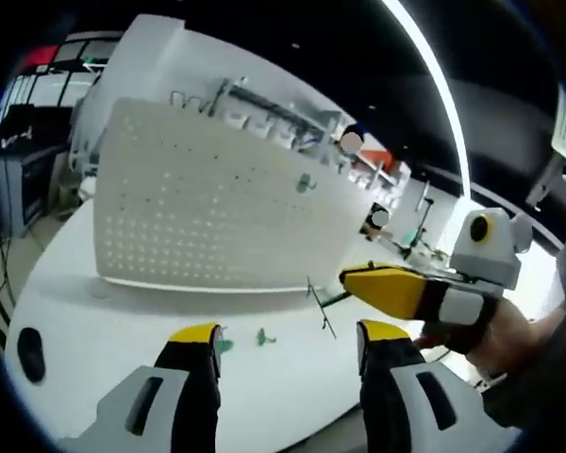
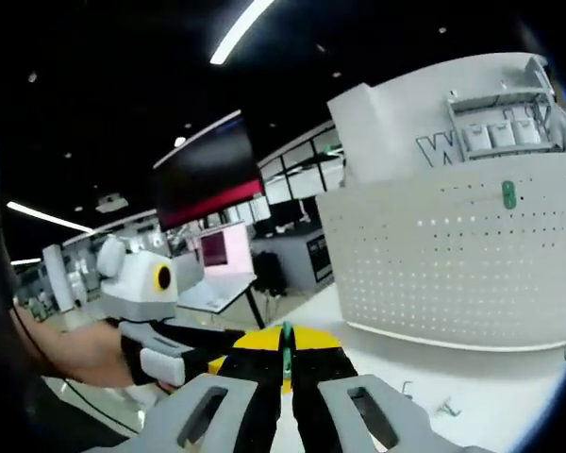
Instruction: Insert the hook assembly into the mounting plate slot until the hook locks in place.
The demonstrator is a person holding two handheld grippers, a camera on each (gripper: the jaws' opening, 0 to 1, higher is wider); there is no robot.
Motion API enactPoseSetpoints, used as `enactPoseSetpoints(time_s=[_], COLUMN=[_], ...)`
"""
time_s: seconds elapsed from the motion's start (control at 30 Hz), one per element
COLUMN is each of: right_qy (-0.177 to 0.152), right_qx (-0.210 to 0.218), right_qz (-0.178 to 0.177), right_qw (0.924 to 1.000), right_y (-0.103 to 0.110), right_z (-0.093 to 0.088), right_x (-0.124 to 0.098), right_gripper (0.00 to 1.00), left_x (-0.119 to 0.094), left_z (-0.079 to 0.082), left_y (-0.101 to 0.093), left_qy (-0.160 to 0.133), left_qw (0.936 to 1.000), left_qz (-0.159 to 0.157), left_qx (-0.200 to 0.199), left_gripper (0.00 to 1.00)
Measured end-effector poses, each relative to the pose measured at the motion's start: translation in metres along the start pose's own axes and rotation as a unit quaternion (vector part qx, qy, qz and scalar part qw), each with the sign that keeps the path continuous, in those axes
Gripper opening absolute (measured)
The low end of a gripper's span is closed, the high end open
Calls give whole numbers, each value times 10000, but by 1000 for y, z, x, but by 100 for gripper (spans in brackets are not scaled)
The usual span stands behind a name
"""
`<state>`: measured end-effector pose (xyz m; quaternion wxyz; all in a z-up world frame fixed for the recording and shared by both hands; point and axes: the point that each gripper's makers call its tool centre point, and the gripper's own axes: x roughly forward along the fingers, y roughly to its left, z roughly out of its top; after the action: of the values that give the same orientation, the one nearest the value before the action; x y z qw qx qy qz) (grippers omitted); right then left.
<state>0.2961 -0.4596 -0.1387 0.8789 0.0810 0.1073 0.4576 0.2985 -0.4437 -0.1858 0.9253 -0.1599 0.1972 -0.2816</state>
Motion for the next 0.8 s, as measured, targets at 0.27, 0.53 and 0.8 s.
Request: enactPoseSetpoints(time_s=[0.27,0.53,0.8], right_qy=[-27,-75,-60], right_qx=[-103,-134,-191], right_qz=[91,154,220], right_qw=[9999,9998,9996], right_y=[7,11,16], right_z=[2,4,2], right_x=[1,2,5], right_gripper=[0,0,0], left_x=[-1,-2,-3], left_z=[0,4,6], left_y=[-7,-14,-21], left_qy=[-40,-138,-206], left_qw=[9998,9990,9972], left_qz=[-161,-380,-650], left_qx=[-51,-169,-311], left_gripper=[44,25,9])
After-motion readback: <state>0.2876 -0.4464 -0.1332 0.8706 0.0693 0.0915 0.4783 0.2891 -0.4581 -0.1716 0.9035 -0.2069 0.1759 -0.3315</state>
